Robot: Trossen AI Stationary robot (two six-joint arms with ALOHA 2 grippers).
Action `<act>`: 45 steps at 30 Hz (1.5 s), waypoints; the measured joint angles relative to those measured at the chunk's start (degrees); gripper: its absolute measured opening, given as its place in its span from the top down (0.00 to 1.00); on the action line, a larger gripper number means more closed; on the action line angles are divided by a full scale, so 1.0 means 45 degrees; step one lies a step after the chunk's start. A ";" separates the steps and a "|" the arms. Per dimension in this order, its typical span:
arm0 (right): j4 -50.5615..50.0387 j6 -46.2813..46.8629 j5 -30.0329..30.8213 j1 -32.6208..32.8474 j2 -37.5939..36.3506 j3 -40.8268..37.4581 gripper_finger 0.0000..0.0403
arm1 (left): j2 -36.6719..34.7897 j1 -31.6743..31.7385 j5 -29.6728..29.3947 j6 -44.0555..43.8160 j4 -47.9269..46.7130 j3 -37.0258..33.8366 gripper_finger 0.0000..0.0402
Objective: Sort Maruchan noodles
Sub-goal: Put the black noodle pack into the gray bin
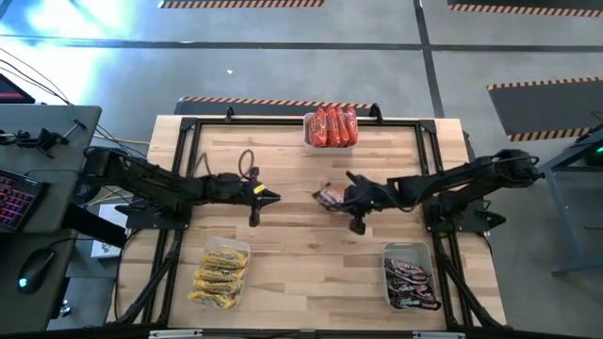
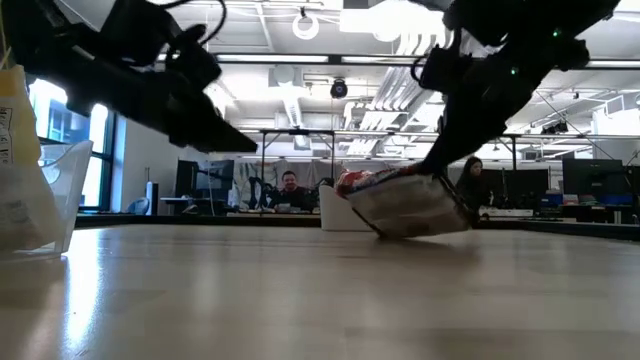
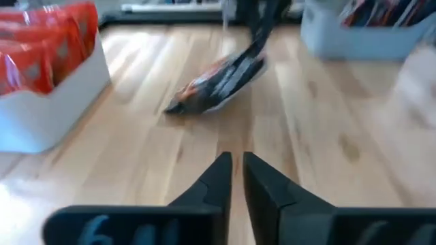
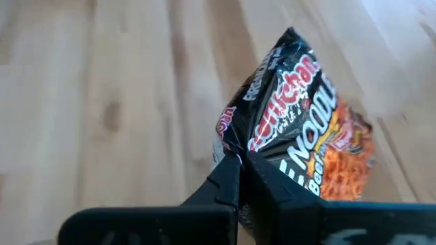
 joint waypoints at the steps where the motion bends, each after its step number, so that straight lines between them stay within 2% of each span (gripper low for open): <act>1: 0.0189 -0.0024 0.0000 0.0160 0.0000 0.0000 1.00 | 0.0376 -0.0082 -0.0227 0.0005 -0.0005 0.0154 0.91; 8: 0.0679 -0.0334 0.0015 0.0772 0.0000 0.0000 1.00 | 0.3479 -0.0596 -0.0725 0.0080 0.0088 0.2261 0.73; 13: 0.0680 -0.0347 0.0010 0.0870 0.0000 0.0000 1.00 | 0.5482 -0.0950 -0.2044 0.1263 0.0039 0.3907 0.60; 18: 0.0684 -0.0530 0.0015 0.1053 0.0000 0.0000 1.00 | 0.6716 -0.1185 -0.2452 0.2611 0.0042 0.4993 0.52; 21: 0.0699 -0.0580 0.0015 0.1166 0.0000 0.0000 1.00 | 0.7006 -0.1290 -0.3196 0.3187 0.0021 0.5368 0.51; 23: 0.0709 -0.0580 0.0015 0.1187 0.0000 0.0000 1.00 | 0.7057 -0.1295 -0.3244 0.3340 0.0049 0.5460 0.52; 26: 0.0709 -0.0576 0.0016 0.1187 0.0000 0.0000 1.00 | 0.7057 -0.1290 -0.2918 0.3380 0.0039 0.5456 0.59; 31: 0.0709 -0.0580 0.0000 0.1187 0.0005 0.0000 1.00 | 0.7057 -0.1418 -0.2238 0.4123 0.0015 0.5456 0.80; 35: 0.0704 -0.0480 0.0018 0.1201 0.0002 0.0000 1.00 | 0.7057 -0.1611 -0.2217 0.4706 -0.0008 0.5451 0.97; 40: -0.0079 0.0230 0.0463 0.1195 -0.0015 0.0328 0.96 | 0.7056 -0.1673 -0.2198 0.4564 -0.0007 0.5441 0.98; 45: -0.3282 0.0898 0.1775 0.1187 -0.0015 0.2001 0.79 | 0.6409 -0.1673 -0.2126 0.3544 -0.0416 0.5451 1.00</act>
